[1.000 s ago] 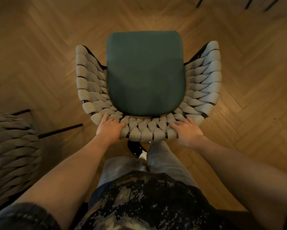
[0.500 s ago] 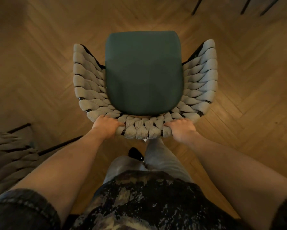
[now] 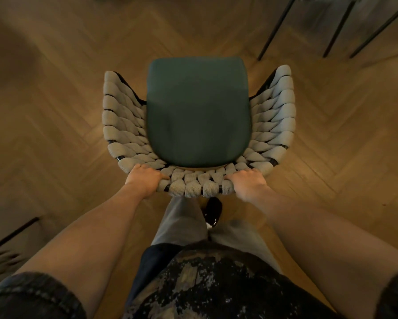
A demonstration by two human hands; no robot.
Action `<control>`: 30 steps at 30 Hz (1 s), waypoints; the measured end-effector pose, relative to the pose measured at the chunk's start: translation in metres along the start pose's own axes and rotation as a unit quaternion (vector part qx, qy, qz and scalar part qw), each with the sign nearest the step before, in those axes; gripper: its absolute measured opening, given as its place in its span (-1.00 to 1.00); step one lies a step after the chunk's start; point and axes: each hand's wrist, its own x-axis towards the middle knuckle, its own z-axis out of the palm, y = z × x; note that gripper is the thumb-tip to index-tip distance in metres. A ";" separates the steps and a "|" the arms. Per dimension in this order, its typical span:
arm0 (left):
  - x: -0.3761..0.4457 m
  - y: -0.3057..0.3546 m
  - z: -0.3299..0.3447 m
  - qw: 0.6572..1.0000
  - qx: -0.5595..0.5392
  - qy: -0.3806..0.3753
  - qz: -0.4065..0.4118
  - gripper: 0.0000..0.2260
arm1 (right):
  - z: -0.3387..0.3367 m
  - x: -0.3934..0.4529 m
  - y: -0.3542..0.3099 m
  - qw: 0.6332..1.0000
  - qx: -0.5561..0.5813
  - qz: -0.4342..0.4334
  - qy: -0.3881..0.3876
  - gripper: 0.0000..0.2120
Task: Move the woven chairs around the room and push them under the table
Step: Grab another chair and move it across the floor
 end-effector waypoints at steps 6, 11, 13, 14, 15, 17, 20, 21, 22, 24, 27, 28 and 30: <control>0.070 -0.046 -0.065 1.000 0.013 0.008 -0.013 -0.67 | -0.080 0.060 0.025 1.000 0.005 0.007 0.006 -0.54; 0.127 -0.081 -0.118 1.000 0.024 0.005 -0.007 -0.73 | -0.145 0.111 0.048 1.000 0.005 0.018 -0.005 -0.52; 0.147 -0.094 -0.138 1.000 0.025 0.013 -0.003 -0.74 | -0.167 0.131 0.056 1.000 0.001 0.023 -0.002 -0.51; 0.157 -0.101 -0.149 1.000 0.024 0.015 -0.002 -0.73 | -0.178 0.141 0.059 1.000 -0.001 0.025 -0.001 -0.51; 0.167 -0.109 -0.159 1.000 0.022 0.013 -0.002 -0.73 | -0.190 0.150 0.062 1.000 -0.001 0.026 -0.001 -0.51; 0.185 -0.125 -0.178 1.000 0.018 0.010 0.000 -0.70 | -0.215 0.168 0.066 1.000 0.001 0.024 0.003 -0.52; 0.214 -0.150 -0.207 1.000 0.016 0.013 -0.001 -0.69 | -0.252 0.197 0.073 1.000 -0.002 0.022 0.014 -0.52; 0.224 -0.159 -0.216 1.000 0.014 0.014 -0.003 -0.69 | -0.265 0.208 0.075 1.000 -0.004 0.020 0.016 -0.52; 0.234 -0.167 -0.225 1.000 0.011 0.014 -0.003 -0.68 | -0.277 0.219 0.078 1.000 -0.005 0.019 0.018 -0.52; 0.256 -0.183 -0.245 1.000 0.011 0.014 -0.004 -0.67 | -0.301 0.242 0.085 1.000 -0.004 0.017 0.022 -0.55; 0.292 -0.206 -0.280 1.000 0.003 0.022 -0.003 -0.64 | -0.342 0.279 0.100 0.999 -0.003 0.019 0.037 -0.57; 0.304 -0.214 -0.291 1.000 0.002 0.023 -0.003 -0.64 | -0.357 0.290 0.105 0.999 -0.003 0.018 0.040 -0.57; 0.331 -0.231 -0.312 1.000 0.001 0.021 -0.009 -0.66 | -0.388 0.313 0.116 0.999 -0.007 0.014 0.049 -0.57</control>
